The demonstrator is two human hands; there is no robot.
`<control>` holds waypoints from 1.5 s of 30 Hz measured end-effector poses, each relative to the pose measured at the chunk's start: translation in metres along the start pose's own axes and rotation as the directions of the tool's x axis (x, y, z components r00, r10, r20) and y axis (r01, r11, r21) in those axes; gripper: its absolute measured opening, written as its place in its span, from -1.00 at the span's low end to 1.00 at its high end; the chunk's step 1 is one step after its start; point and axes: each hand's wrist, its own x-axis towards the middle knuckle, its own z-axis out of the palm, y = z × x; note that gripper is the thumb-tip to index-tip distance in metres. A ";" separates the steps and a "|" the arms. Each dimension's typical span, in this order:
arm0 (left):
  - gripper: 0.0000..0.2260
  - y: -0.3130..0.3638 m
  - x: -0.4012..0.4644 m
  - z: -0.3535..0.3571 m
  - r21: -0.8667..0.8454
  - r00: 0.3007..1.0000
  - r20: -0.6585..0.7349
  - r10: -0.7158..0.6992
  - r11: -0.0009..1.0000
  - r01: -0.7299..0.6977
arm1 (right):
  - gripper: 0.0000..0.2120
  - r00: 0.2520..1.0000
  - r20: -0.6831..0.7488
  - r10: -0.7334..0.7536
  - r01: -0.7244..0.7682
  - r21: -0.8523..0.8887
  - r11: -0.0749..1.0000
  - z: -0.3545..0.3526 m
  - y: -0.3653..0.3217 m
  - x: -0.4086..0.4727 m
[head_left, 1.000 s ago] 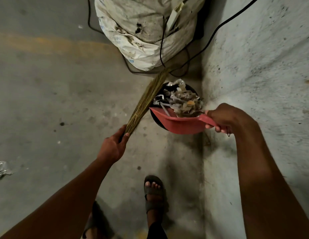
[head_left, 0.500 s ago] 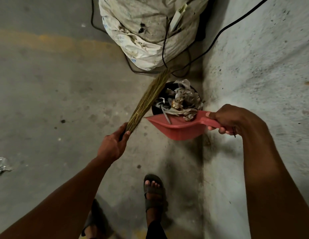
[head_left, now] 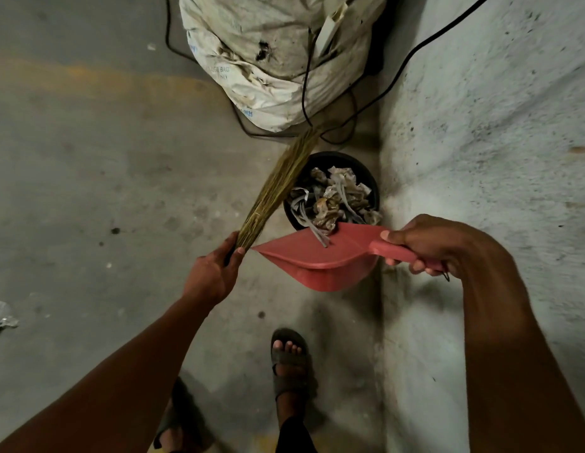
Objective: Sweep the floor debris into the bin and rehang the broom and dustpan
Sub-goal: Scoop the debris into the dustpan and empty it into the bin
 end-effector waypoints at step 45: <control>-0.51 0.011 0.006 0.029 0.008 0.998 0.032 -0.052 0.999 0.052 | -0.41 0.875 -0.475 -0.093 -0.002 -0.194 0.981 0.081 -0.060 0.085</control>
